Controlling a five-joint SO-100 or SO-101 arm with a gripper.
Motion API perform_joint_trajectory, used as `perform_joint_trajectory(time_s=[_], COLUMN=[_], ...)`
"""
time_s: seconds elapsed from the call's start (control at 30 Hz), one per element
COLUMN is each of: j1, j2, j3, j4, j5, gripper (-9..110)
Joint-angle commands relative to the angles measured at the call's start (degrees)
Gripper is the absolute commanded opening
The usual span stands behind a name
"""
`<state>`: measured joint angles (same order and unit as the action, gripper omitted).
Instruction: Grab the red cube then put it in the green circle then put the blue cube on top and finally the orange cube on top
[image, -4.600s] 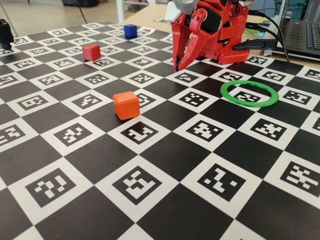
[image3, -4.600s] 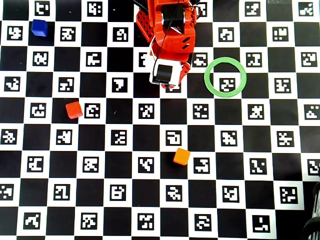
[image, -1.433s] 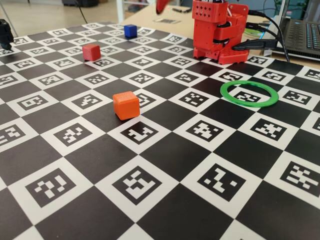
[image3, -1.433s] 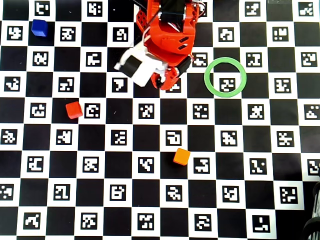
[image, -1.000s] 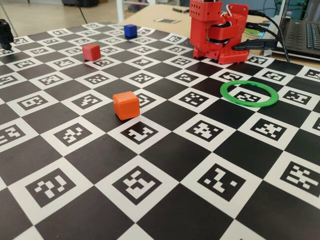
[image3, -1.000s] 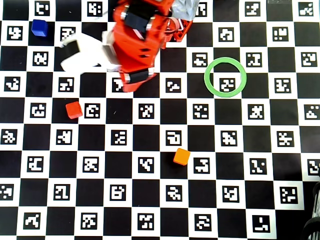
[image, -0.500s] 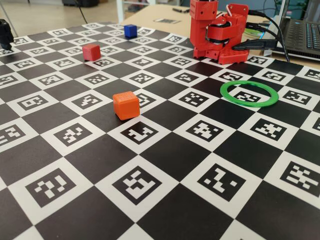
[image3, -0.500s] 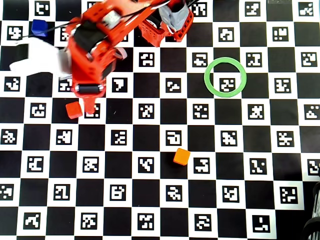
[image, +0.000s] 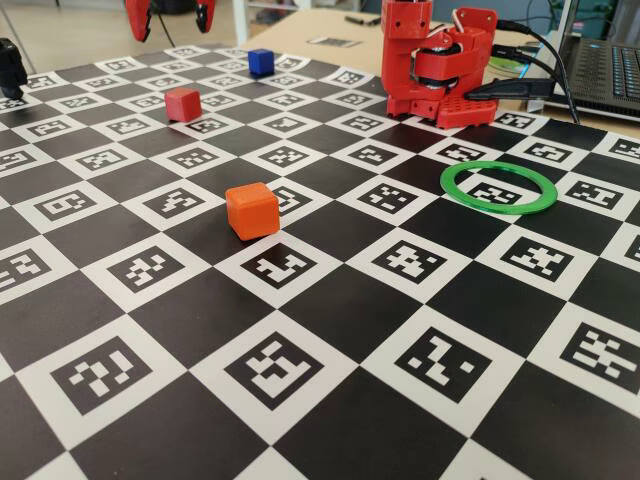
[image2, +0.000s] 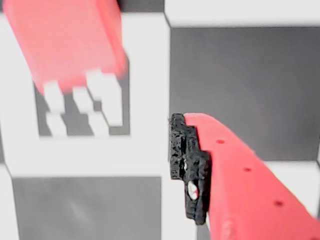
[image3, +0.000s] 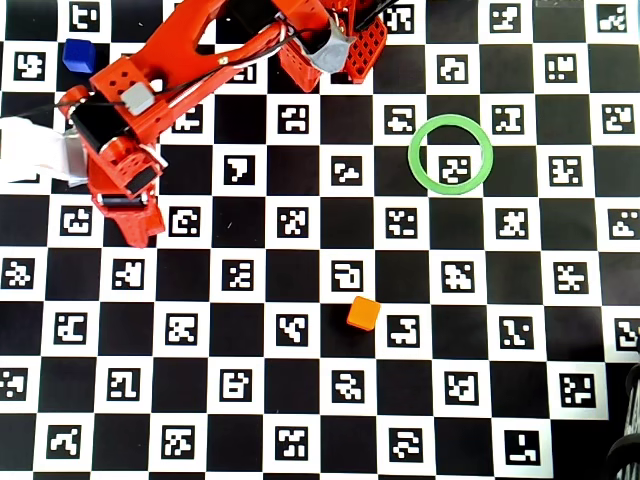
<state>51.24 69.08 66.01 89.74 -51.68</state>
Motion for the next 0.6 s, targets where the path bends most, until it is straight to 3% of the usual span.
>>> perform_joint_trajectory(time_s=[0.0,0.57], j1=[0.7,-0.8], j2=[0.8,-2.9], j3=[0.3,14.6], j4=[-4.5,-18.3], j5=[0.6,3.5], gripper=[43,43])
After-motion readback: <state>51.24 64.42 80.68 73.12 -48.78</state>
